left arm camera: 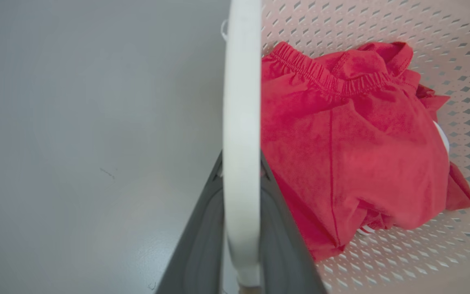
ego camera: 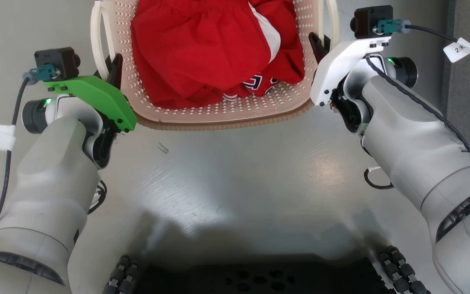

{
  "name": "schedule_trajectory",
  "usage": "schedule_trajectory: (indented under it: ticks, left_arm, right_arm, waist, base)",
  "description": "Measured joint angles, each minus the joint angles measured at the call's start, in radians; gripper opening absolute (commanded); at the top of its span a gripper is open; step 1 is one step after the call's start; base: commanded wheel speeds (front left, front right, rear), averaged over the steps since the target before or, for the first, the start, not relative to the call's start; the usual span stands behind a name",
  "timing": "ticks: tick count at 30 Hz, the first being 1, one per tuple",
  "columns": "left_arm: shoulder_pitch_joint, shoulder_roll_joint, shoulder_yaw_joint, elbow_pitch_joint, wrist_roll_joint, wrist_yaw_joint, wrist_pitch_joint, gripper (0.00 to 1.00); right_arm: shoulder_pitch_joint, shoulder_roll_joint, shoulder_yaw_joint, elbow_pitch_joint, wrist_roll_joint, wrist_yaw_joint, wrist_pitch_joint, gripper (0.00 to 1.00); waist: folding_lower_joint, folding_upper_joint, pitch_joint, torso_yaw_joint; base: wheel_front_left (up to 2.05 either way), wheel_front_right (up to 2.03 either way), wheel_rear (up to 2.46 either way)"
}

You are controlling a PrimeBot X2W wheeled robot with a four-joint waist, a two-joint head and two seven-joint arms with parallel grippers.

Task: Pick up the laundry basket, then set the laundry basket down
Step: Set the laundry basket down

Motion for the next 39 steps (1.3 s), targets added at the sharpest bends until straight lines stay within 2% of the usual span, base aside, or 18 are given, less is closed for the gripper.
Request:
schedule_trajectory:
  ticks: [12,13,14,15,16,17,39]
  left_arm:
    - [-0.011,-0.002,-0.013,0.005,0.000,0.001,-0.012,0.00]
    - [-0.012,-0.002,-0.014,0.006,0.000,0.001,-0.012,0.25]
    - [-0.013,-0.002,-0.016,0.007,0.000,0.001,-0.012,0.56]
    - [-0.014,-0.001,-0.017,0.007,0.000,0.001,-0.012,1.00]
    - [-0.015,-0.001,-0.018,0.007,0.000,0.001,-0.012,1.00]
    - [-0.016,-0.001,-0.020,0.007,0.000,0.001,-0.012,1.00]
    - [-0.020,-0.001,-0.041,0.027,-0.006,0.001,-0.021,1.00]
  right_arm:
    - [-0.005,0.000,0.006,0.007,0.002,0.000,-0.019,0.00]
    - [-0.005,0.000,0.007,0.007,0.003,0.000,-0.020,0.07]
    - [-0.005,0.000,0.007,0.008,0.006,0.000,-0.021,0.18]
    - [-0.006,-0.001,0.007,0.009,0.008,0.000,-0.021,0.36]
    - [-0.007,-0.002,0.007,0.009,0.008,0.000,-0.026,0.92]
    - [-0.009,-0.002,0.007,0.009,0.008,0.000,-0.029,1.00]
    - [-0.017,-0.001,0.017,0.012,0.036,-0.004,-0.047,1.00]
  waist:
    - [0.0000,0.0000,0.007,0.002]
    - [0.0000,0.0000,0.007,0.002]
    - [0.0000,0.0000,0.008,0.002]
    - [0.0000,0.0000,0.008,0.002]
    - [0.0000,0.0000,0.008,0.002]
    - [0.0000,0.0000,0.008,0.002]
    - [0.0000,0.0000,0.001,0.005]
  base:
    - [0.00,0.00,0.00]
    - [0.00,0.00,0.00]
    - [0.00,0.00,0.00]
    - [0.00,0.00,0.00]
    - [0.00,0.00,0.00]
    - [0.00,0.00,0.00]
    - [0.00,0.00,0.00]
